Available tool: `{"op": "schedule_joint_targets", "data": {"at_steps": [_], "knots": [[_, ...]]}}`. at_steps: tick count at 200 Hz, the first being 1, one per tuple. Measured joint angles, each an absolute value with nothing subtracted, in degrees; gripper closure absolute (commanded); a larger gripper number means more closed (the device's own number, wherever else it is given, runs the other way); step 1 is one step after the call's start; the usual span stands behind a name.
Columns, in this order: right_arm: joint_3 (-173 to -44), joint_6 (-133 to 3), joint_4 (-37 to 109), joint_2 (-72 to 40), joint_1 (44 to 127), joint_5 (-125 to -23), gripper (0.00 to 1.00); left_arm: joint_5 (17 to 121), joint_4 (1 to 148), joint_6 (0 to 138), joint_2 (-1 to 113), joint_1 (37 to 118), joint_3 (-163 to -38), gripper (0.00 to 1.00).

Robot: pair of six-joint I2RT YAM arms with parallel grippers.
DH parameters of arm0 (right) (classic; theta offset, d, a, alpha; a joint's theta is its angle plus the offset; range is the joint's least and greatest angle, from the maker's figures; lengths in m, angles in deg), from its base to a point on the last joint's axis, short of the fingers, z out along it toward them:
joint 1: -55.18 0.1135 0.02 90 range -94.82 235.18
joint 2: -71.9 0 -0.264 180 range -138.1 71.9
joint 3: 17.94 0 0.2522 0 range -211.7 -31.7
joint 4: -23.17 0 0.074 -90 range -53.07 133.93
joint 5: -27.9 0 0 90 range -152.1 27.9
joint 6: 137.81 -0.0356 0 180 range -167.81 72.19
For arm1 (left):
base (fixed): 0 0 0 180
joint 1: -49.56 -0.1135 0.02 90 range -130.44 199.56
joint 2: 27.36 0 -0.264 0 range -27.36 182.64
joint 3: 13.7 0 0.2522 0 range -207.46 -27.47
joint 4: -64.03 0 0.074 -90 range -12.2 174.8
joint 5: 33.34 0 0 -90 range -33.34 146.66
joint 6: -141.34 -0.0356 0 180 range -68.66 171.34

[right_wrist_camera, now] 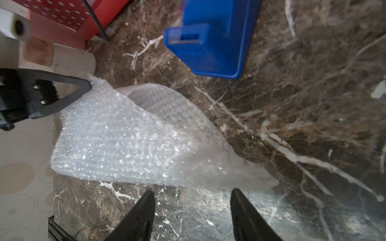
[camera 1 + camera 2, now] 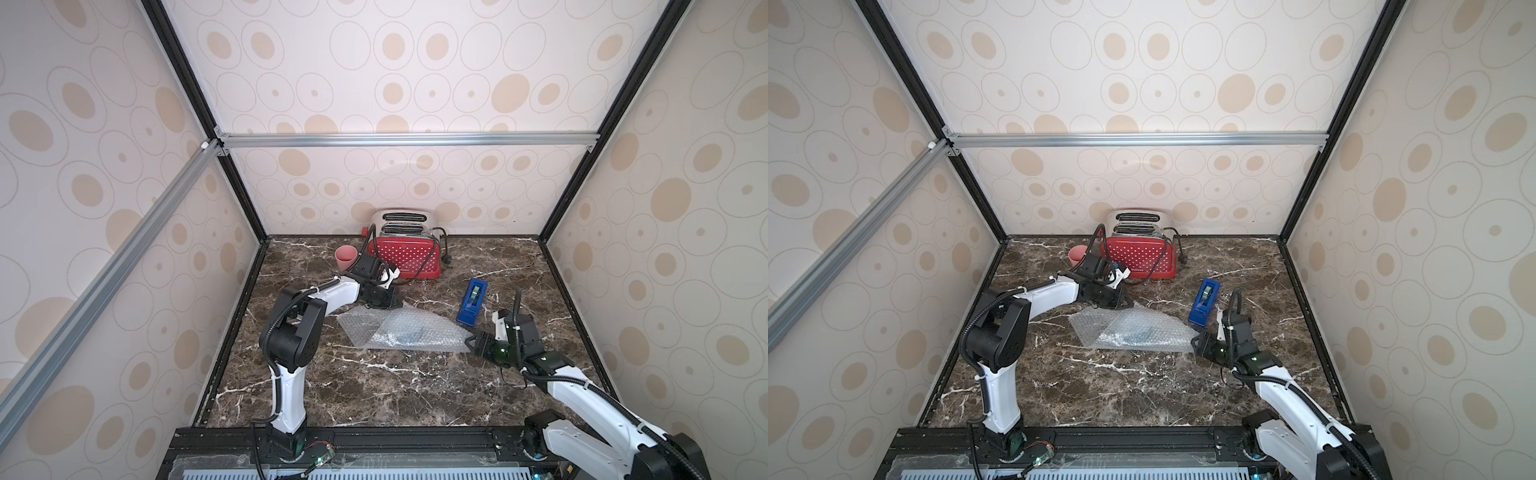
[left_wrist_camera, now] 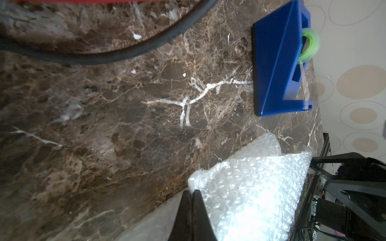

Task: Wrap bowls in bubble wrap
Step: Wrap the bowl in bubble wrap.

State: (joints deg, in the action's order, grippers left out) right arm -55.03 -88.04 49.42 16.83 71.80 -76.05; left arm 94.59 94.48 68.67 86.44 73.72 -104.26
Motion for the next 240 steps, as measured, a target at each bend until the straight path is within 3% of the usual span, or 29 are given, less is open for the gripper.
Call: {"op": "schedule_joint_targets", "data": {"at_steps": [50,83,125,151,183,203,240], "knots": [[-53.0,-89.4,47.3,13.6,67.3,-74.4,0.37,94.6,94.5,68.7,86.4,73.7,-104.3,1.00],[-49.6,-90.9,40.2,10.9,62.0,-80.0,0.38,94.6,94.5,68.7,86.4,73.7,-104.3,1.00],[-49.5,-92.8,33.7,7.3,61.6,-86.3,0.43,94.6,94.5,68.6,86.4,73.7,-104.3,1.00],[-49.4,-94.0,31.8,6.6,61.5,-88.3,0.54,94.6,94.5,68.6,86.4,73.7,-104.3,1.00],[-49.0,-94.5,31.2,6.7,61.5,-89.4,0.87,94.6,94.5,68.6,86.4,73.7,-104.3,1.00],[-49.1,-94.2,32.1,8.2,61.5,-89.8,1.00,94.6,94.5,68.6,86.4,73.7,-104.3,1.00],[-53.8,-91.6,39.8,15.4,61.5,-89.3,1.00,94.5,94.5,68.6,86.4,73.7,-104.3,1.00]]}}
